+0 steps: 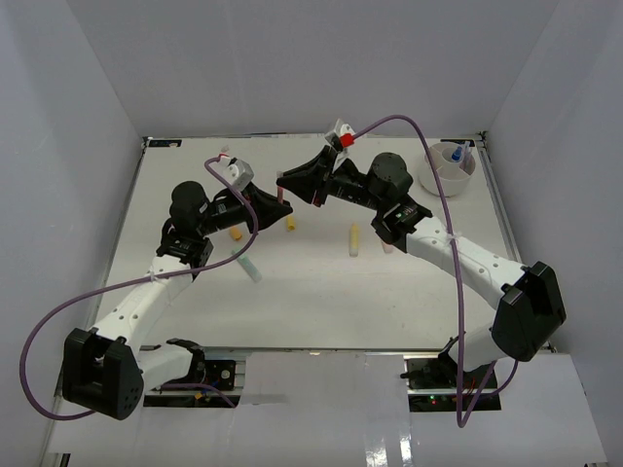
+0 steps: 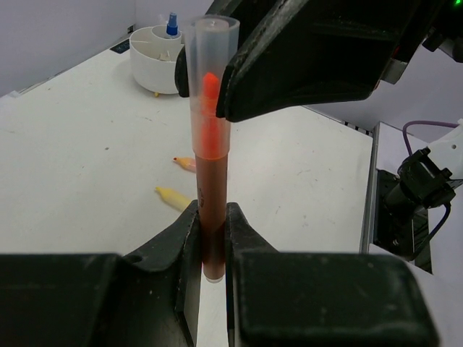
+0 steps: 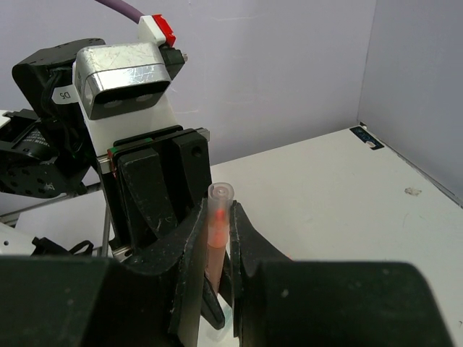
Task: Sort the stationery into containers
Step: Close the pen cap on the pen.
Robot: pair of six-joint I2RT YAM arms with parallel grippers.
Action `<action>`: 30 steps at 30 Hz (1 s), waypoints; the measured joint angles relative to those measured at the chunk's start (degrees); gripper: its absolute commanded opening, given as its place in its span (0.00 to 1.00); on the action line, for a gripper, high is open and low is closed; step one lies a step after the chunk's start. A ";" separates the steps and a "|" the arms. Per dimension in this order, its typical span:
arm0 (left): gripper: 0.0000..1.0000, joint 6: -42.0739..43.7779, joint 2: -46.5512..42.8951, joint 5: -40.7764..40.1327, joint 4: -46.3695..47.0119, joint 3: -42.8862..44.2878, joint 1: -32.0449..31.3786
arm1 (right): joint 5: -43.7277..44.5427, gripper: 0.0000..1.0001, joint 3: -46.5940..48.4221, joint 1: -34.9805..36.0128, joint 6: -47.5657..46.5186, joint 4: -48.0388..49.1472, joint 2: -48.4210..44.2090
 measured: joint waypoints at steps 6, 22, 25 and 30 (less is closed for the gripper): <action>0.00 0.42 0.85 0.24 -0.39 1.49 -0.37 | -0.04 0.08 -0.22 -0.24 -0.92 0.17 -0.13; 0.00 1.75 1.16 1.40 -3.06 2.89 -0.48 | -1.77 0.08 -1.27 -0.33 -3.54 1.73 -0.22; 0.00 2.08 1.18 1.44 -3.08 2.89 -0.48 | -1.97 0.08 -1.38 -0.33 -4.00 1.75 -0.22; 0.00 2.78 1.20 1.55 -4.50 2.93 -0.48 | -2.19 0.08 -1.95 -0.33 -4.66 1.75 -0.26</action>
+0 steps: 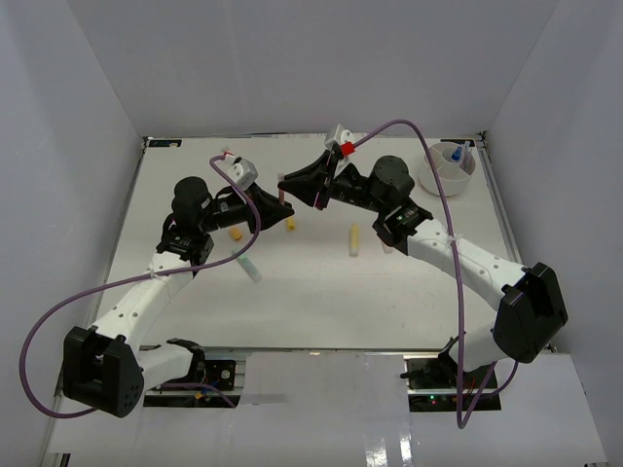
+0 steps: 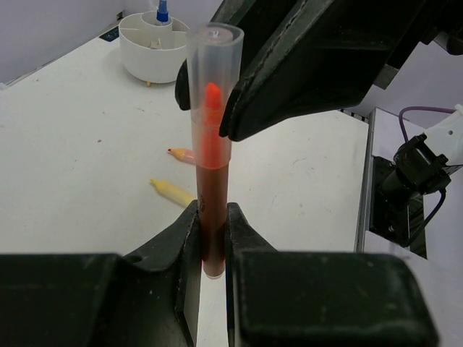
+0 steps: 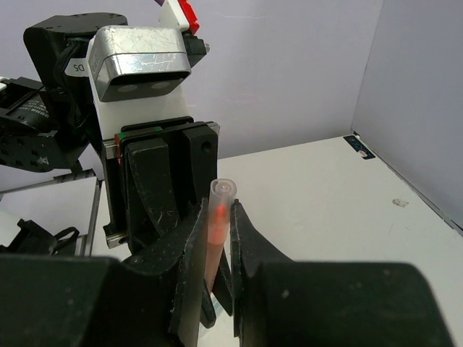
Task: Sort the stationery into containers
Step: Close the pen cap on the pen.
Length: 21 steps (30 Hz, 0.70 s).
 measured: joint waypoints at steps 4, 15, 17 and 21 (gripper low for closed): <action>0.00 0.72 0.00 0.00 -0.57 0.02 0.00 | -0.22 0.08 -0.15 0.00 -0.15 -0.04 0.02; 0.00 2.64 0.00 1.14 -2.64 0.81 0.00 | -0.87 0.08 -0.39 0.00 -0.17 -0.15 -0.39; 0.00 3.08 -0.09 1.31 -2.80 0.81 0.00 | -0.90 0.08 -0.37 0.00 -0.13 -0.28 -0.61; 0.00 3.58 -1.44 1.29 -3.06 -0.90 0.02 | -2.14 0.08 0.17 0.09 0.13 -1.40 -0.70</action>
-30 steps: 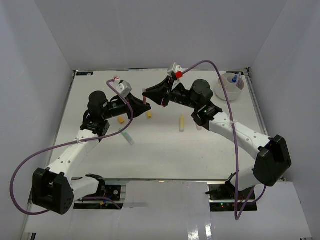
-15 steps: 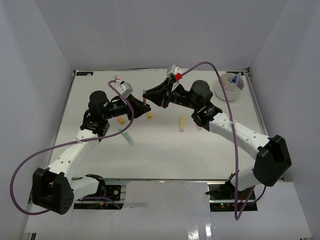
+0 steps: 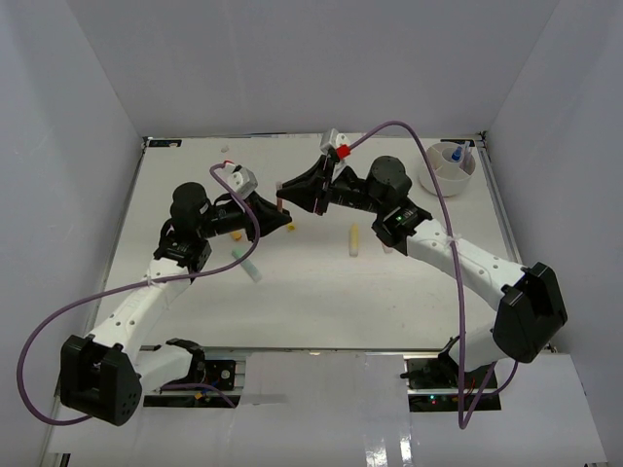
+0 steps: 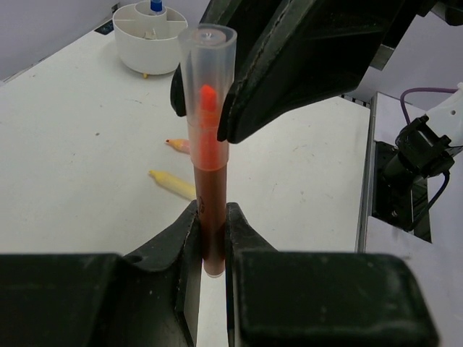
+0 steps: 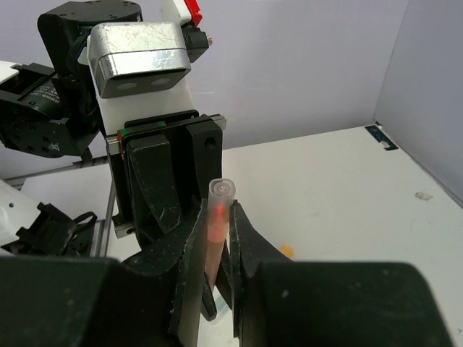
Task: Sort the stationery into containers
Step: Close the pen cap on the pen.
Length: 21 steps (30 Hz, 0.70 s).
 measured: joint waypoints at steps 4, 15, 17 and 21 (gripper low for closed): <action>0.03 0.68 -2.75 -0.52 -0.37 -3.76 0.26 | -2.01 0.08 0.37 0.48 0.63 -1.88 0.74; 0.04 2.23 -5.35 -1.97 0.02 -9.46 0.35 | -4.28 0.13 0.17 0.90 1.55 -5.79 1.95; 0.04 2.32 -5.35 -2.36 0.04 -9.68 0.35 | -4.26 0.18 0.17 0.90 1.53 -6.05 1.95; 0.04 2.29 -5.35 -2.71 0.22 -9.79 0.33 | -4.26 0.30 0.17 0.90 1.46 -6.56 1.97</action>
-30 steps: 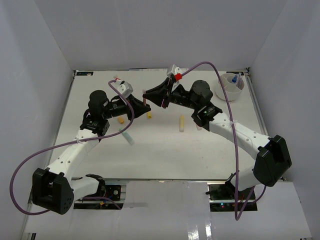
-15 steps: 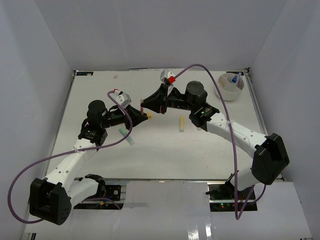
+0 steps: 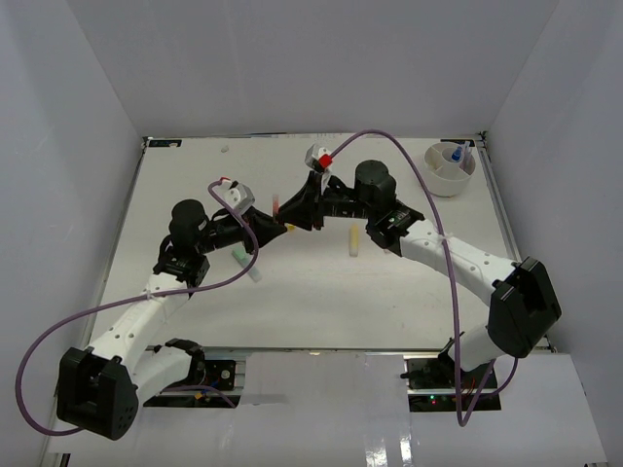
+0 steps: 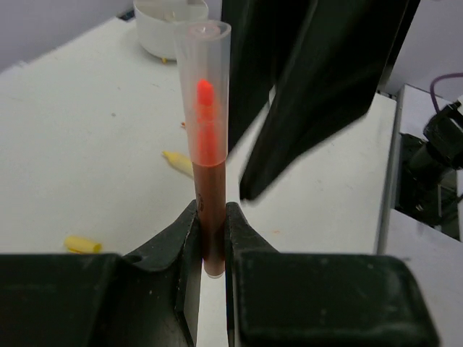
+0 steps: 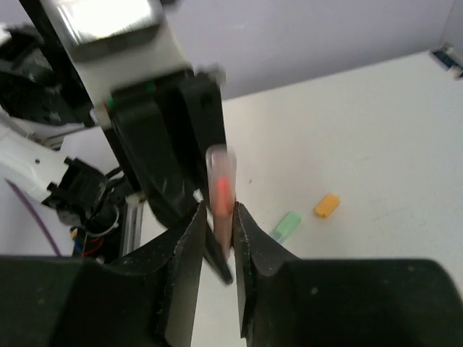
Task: Sort the stationery into containers
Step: Close the pen cap on the pen.
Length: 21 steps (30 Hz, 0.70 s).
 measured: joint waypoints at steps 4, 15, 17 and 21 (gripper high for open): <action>0.04 -0.04 -0.96 -1.16 3.43 0.59 0.26 | -1.66 0.40 -2.14 0.61 -0.20 -4.94 1.14; 0.03 -0.52 -0.59 -1.92 3.93 0.55 0.13 | -1.77 0.62 -2.60 0.87 -0.87 -6.64 -0.61; 0.03 -0.72 -0.66 -2.05 5.68 0.66 0.13 | -1.49 0.67 -3.28 0.61 -1.07 -8.68 -1.62; 0.03 -0.92 -1.18 -2.84 8.79 1.36 0.15 | -0.57 0.74 -4.13 -0.63 -1.73 -13.25 -2.38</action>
